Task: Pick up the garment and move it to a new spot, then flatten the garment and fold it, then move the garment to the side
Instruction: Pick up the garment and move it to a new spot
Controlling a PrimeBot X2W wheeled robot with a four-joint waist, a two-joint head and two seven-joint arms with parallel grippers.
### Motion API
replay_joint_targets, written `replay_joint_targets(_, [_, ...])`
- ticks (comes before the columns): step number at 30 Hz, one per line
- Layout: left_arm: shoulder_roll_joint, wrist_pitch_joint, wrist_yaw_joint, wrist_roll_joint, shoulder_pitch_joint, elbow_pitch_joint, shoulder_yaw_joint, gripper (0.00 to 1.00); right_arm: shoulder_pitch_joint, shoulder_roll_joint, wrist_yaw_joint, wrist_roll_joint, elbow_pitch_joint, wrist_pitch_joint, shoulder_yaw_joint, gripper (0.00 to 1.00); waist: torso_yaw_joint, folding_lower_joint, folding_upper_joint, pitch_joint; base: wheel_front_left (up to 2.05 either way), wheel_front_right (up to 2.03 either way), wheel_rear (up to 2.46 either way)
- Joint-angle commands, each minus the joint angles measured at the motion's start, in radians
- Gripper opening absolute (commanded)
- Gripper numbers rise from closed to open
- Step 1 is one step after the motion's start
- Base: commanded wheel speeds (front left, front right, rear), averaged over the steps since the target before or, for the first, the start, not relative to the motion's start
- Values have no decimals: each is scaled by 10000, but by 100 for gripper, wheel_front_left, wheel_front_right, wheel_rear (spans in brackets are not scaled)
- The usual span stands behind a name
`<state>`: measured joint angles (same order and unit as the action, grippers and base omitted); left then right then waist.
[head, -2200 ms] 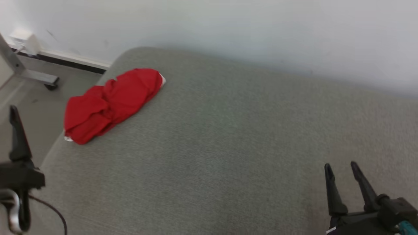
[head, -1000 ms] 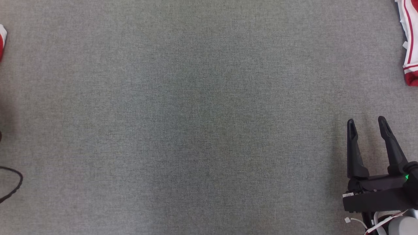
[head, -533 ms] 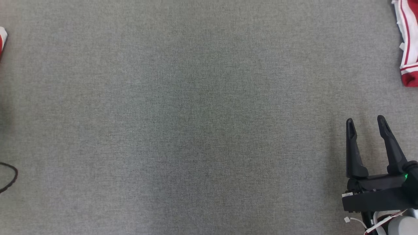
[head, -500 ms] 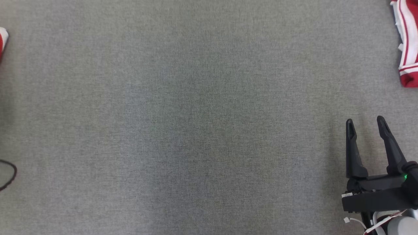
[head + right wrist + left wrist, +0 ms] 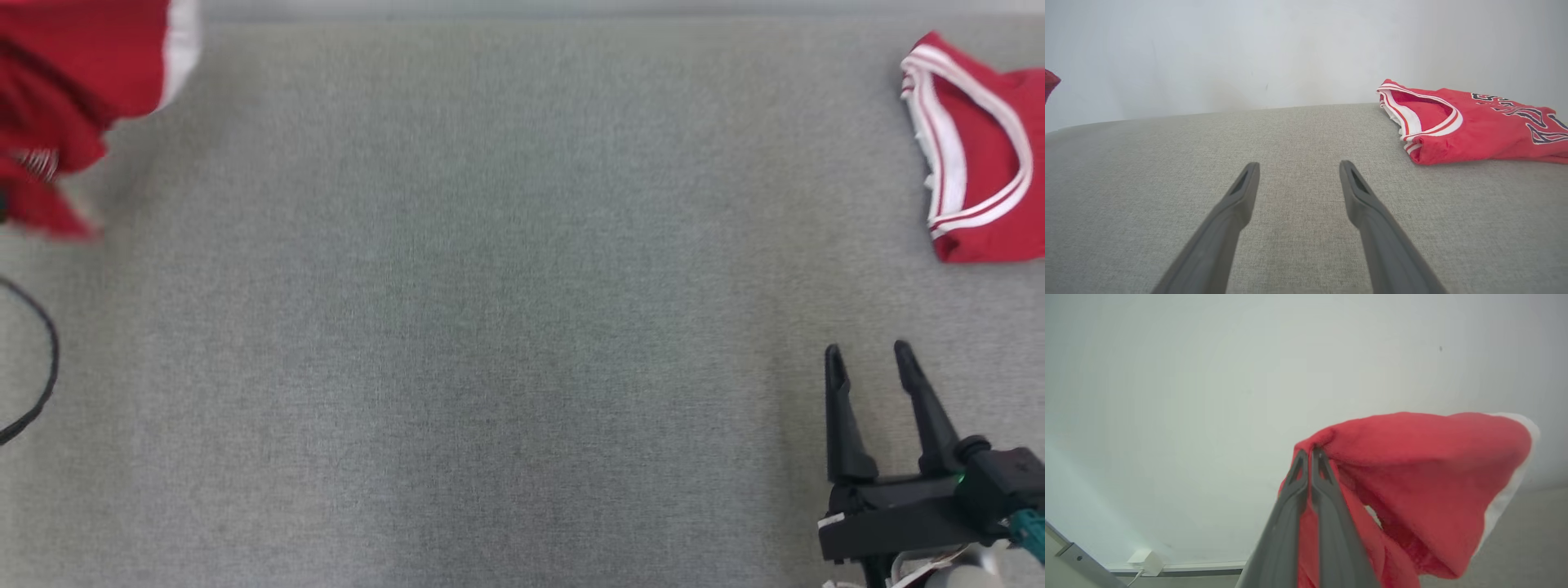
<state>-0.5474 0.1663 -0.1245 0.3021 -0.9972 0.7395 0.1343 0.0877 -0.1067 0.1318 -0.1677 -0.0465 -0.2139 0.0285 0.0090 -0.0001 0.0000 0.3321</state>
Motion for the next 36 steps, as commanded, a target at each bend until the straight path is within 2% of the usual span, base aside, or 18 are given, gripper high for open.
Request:
replay_joint_targets(1, [152,-11,-38,76,-198,-419,130,0,-121,76,-24,-106,-200,-130,-35,100,-293,1,0,-660,0,0,0])
replay_joint_targets(7, [545,-507,-44,221,-197,-2272,878,0,-215,214,-24,-382,-840,-357,-228,100,-978,1,0,-1152,0,0,0])
replay_joint_targets(12, [1187,-957,22,396,199,-3602,1381,0,-284,337,-24,-558,-1200,-470,-306,100,-1618,1,0,-1399,0,0,0])
replay_joint_targets(13, [1187,-957,22,396,199,-3602,1381,0,-284,337,-24,-558,-1200,-470,-306,100,-1618,1,0,-1399,0,0,0])
replay_joint_targets(17, [1798,-1199,184,503,668,-4325,1775,0,-337,417,-24,-633,-1427,-506,-356,100,-2082,1,0,-1571,0,0,0])
replay_joint_targets(23, [2623,-1280,437,714,1661,-4785,2324,0,-451,486,-24,-705,-1435,-517,-348,100,-2566,1,0,-1766,0,0,0])
replay_joint_targets(28, [3070,-1124,712,807,2746,-5064,2696,0,-512,514,-24,-698,-1362,-520,-308,100,-2686,1,0,-1795,0,0,0])
replay_joint_targets(36, [3244,-692,1060,965,4872,-4618,3051,0,-453,543,-24,-656,-1329,-522,-430,100,-2583,1,0,-1649,0,0,0])
